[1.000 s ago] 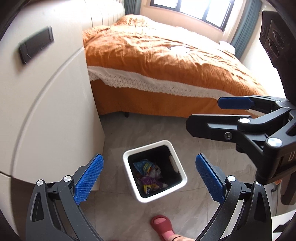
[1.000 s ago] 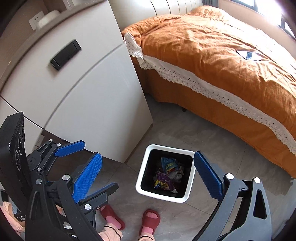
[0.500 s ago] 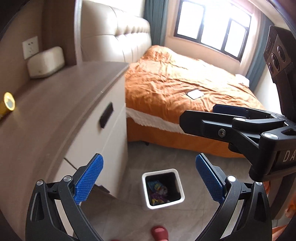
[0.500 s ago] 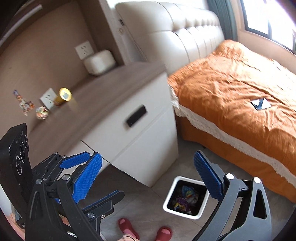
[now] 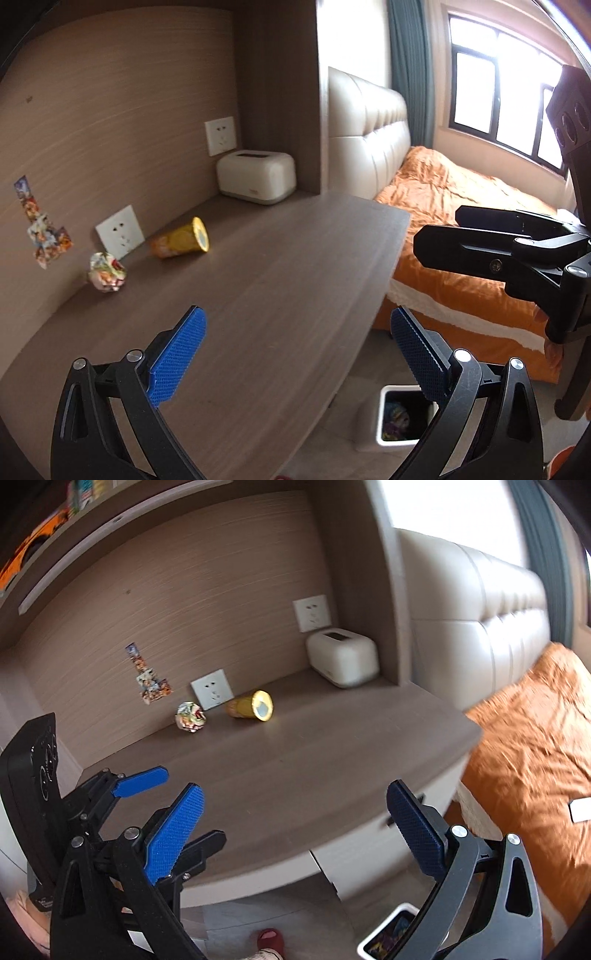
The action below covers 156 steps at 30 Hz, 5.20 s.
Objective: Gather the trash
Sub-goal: 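Return both tools to the desk toward the wrapper and orange cup, then grasp the crumpled green wrapper with the left tool while the right tool grasps the orange juice cup, then carry wrapper and orange cup over the white bin and open both tools to drop them, then move both tools back over the now empty desk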
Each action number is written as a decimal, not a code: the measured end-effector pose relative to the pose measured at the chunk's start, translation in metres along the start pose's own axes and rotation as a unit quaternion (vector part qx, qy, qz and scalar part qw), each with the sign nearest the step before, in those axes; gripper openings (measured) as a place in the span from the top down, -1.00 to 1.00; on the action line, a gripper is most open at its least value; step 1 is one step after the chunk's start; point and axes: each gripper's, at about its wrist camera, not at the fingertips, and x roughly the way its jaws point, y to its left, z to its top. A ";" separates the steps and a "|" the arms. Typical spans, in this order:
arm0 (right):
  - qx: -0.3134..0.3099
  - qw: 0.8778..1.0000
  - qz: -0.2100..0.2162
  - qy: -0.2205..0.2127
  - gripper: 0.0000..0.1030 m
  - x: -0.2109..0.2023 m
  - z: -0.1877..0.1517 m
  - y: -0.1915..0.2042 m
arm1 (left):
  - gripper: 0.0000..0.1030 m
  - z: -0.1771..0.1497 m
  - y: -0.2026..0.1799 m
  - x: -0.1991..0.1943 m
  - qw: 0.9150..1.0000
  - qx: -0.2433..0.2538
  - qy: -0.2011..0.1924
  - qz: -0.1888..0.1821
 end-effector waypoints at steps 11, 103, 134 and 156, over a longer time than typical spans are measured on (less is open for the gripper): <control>-0.050 0.998 0.025 0.030 -0.92 0.115 0.055 0.044 | -0.90 0.015 0.128 0.050 0.996 -0.023 0.021 0.084; 0.221 0.952 -0.193 0.091 0.05 -0.019 -0.197 -0.178 | -0.17 -0.128 -0.216 0.155 0.931 0.193 0.150 -0.269; 0.295 0.919 -0.213 0.149 -0.92 0.012 -0.286 -0.199 | -0.90 -0.187 -0.221 0.206 0.918 0.178 0.194 -0.296; 0.039 0.989 -0.118 -0.077 -0.92 -0.106 -0.037 -0.038 | -0.90 0.009 -0.089 -0.041 0.997 0.023 -0.011 -0.075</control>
